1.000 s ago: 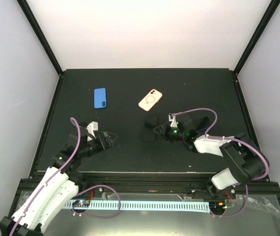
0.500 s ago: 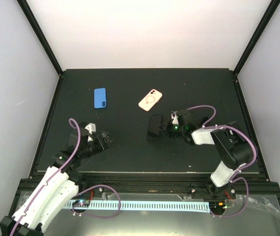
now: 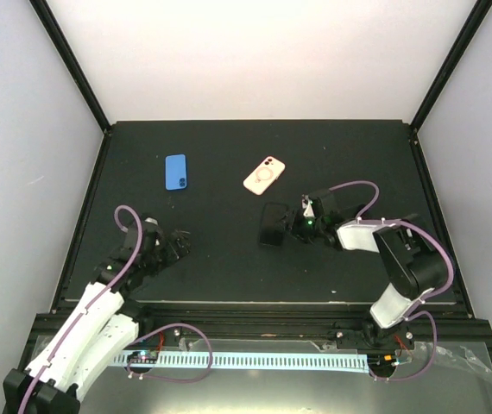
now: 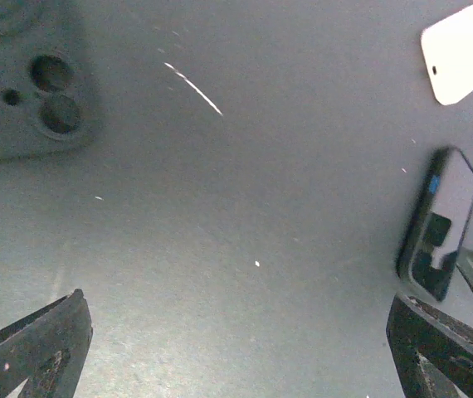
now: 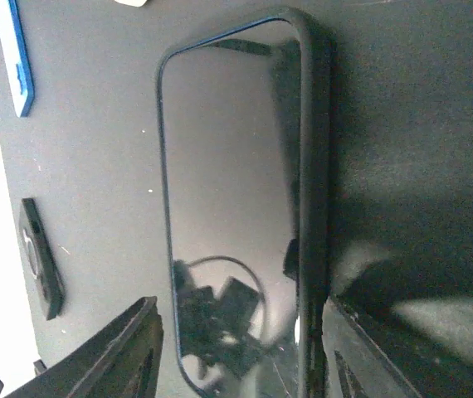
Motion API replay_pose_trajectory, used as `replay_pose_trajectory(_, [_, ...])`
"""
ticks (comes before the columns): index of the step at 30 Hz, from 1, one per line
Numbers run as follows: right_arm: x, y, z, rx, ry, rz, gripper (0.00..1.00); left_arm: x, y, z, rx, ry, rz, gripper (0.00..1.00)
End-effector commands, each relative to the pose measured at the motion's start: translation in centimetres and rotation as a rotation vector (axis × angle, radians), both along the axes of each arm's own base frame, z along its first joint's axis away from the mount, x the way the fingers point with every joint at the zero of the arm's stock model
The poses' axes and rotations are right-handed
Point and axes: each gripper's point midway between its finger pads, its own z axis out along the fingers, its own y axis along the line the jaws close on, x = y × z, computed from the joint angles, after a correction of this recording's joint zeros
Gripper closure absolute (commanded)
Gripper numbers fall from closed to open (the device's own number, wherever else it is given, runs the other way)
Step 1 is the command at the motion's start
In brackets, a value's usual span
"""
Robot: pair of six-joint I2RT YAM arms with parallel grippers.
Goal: Put the phone into the phone case
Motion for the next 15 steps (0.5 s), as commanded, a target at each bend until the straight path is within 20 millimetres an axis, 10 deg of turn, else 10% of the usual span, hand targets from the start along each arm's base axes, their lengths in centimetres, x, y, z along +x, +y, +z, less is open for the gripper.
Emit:
replay_pose_trajectory(1, [0.5, 0.0, 2.5, -0.007, -0.067, 0.027, 0.41, 1.3, 3.0, 1.7, 0.097, -0.011, 0.139, 0.01])
replay_pose_trajectory(8, [-0.8, -0.5, 5.4, -0.01, -0.144, 0.069, 0.1, 3.1, 6.5, 1.1, 0.263, 0.051, 0.229, 0.01])
replay_pose_trajectory(15, [-1.5, -0.9, 8.9, -0.006, -0.246, 0.093, 0.0, 5.6, 9.4, -0.7, 0.418, 0.116, 0.217, 0.01])
